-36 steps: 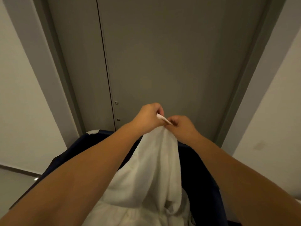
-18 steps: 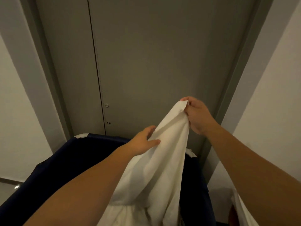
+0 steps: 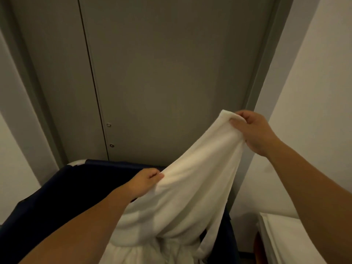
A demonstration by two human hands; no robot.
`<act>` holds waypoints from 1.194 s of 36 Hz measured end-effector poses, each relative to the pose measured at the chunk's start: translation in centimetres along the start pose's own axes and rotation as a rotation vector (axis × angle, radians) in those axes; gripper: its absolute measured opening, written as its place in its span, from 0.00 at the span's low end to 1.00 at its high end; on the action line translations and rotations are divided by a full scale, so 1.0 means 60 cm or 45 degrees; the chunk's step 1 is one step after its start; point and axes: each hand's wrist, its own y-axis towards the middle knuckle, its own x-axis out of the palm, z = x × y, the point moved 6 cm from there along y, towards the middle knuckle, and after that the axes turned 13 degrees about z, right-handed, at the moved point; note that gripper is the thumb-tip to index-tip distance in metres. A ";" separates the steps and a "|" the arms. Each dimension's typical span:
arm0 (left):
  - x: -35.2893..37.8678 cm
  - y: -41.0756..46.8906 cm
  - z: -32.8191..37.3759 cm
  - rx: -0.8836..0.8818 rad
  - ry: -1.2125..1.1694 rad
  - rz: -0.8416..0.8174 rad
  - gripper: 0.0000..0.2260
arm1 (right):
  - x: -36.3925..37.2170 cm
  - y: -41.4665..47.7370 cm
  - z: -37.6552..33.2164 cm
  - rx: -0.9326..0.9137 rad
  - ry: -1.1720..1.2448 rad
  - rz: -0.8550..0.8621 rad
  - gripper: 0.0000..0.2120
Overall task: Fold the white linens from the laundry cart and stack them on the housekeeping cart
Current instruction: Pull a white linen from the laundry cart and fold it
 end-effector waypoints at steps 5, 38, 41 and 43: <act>-0.032 0.004 0.019 0.058 -0.064 0.364 0.14 | 0.017 -0.009 0.015 0.011 -0.290 -0.020 0.10; -0.103 0.003 0.241 0.553 0.127 0.355 0.08 | 0.176 -0.065 -0.002 -0.211 -0.498 -0.544 0.17; -0.102 -0.001 0.238 0.536 0.066 0.308 0.07 | 0.180 -0.059 -0.004 -0.290 -0.554 -0.483 0.10; -0.100 -0.002 0.223 0.469 -0.046 0.243 0.04 | 0.174 -0.054 -0.015 -0.368 -0.554 -0.414 0.08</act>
